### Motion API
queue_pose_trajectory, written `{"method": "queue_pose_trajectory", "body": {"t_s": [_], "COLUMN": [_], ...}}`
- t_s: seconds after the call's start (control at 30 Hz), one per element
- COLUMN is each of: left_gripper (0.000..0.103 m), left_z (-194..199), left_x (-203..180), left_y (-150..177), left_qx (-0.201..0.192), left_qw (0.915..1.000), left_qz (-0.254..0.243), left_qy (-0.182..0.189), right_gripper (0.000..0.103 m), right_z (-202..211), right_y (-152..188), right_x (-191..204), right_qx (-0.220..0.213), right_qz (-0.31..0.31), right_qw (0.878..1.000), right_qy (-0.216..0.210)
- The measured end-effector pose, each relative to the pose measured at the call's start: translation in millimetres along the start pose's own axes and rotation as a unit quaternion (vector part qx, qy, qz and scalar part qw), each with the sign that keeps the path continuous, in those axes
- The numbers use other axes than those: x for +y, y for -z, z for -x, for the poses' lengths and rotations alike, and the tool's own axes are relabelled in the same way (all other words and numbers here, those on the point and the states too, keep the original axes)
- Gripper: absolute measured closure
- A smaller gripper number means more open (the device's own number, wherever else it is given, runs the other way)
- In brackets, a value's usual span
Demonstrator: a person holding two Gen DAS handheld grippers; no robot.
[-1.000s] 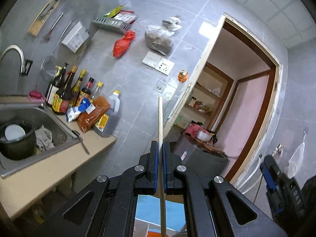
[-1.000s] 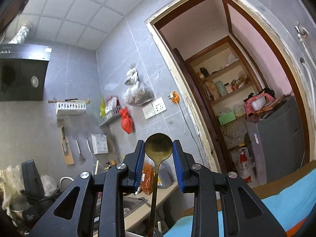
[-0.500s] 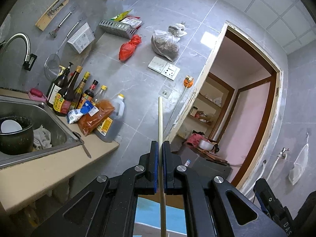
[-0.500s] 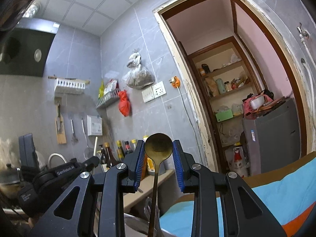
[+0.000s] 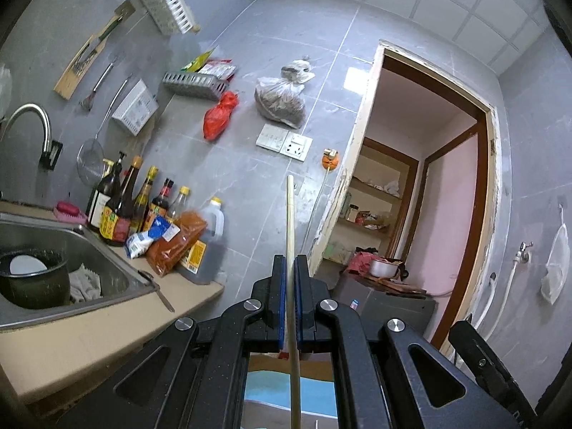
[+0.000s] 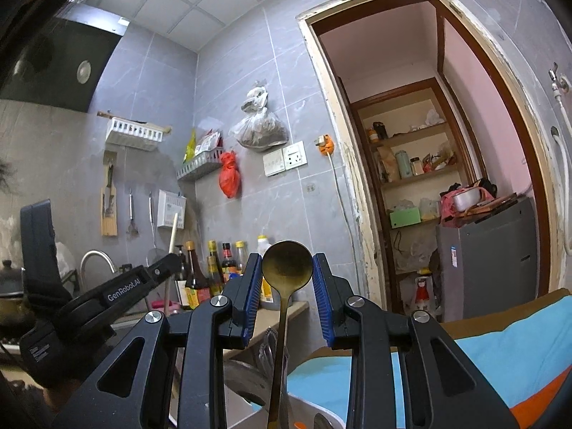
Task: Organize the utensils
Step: 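Lift the chopstick and gold spoon and carry both over the caddy, then lower the chopstick and gold spoon into the caddy and open both grippers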
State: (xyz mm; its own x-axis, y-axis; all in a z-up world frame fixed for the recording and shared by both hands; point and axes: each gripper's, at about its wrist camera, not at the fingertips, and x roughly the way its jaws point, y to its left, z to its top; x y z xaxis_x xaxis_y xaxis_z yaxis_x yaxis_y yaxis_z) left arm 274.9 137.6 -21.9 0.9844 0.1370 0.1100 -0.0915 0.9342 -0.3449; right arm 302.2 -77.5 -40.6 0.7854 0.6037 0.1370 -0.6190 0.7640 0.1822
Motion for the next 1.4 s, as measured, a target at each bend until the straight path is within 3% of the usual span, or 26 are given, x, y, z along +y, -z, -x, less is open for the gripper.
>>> {"method": "queue_pose_trajectory", "body": {"t_s": [0.5,0.83,1.0,1.17,1.23,1.4], "left_gripper": [0.101,0.100,0.100,0.091,0.081,0.074], "left_z": [2.3,7.2,12.6,13.2,14.6,20.6], "left_x": [-5.0,2.0,5.5,5.4,3.4,-4.9], "left_y": [8.8,14.8,20.0,18.0,14.7,3.7], "left_qx": [-0.004,0.062,0.093,0.127,0.140,0.168], "left_qw": [0.9996,0.9976,0.9952,0.9914,0.9895,0.9853], "left_qz": [-0.028,-0.030,-0.030,-0.028,-0.027,-0.028], "left_qy": [-0.003,0.005,0.009,0.017,0.022,0.018], "right_gripper": [0.077,0.076,0.069,0.066,0.064,0.056], "right_z": [-0.7,2.6,7.4,14.0,16.1,26.7], "right_y": [6.2,11.0,10.8,0.1,-5.5,-26.5], "right_x": [-0.5,2.4,2.3,1.9,1.3,0.9], "right_qx": [0.010,0.035,0.046,0.053,0.057,0.078], "right_qz": [0.009,0.017,0.018,0.010,0.008,0.009], "right_qw": [1.000,0.999,0.998,0.998,0.997,0.994], "right_qy": [0.010,0.025,0.032,0.042,0.047,0.070]}}
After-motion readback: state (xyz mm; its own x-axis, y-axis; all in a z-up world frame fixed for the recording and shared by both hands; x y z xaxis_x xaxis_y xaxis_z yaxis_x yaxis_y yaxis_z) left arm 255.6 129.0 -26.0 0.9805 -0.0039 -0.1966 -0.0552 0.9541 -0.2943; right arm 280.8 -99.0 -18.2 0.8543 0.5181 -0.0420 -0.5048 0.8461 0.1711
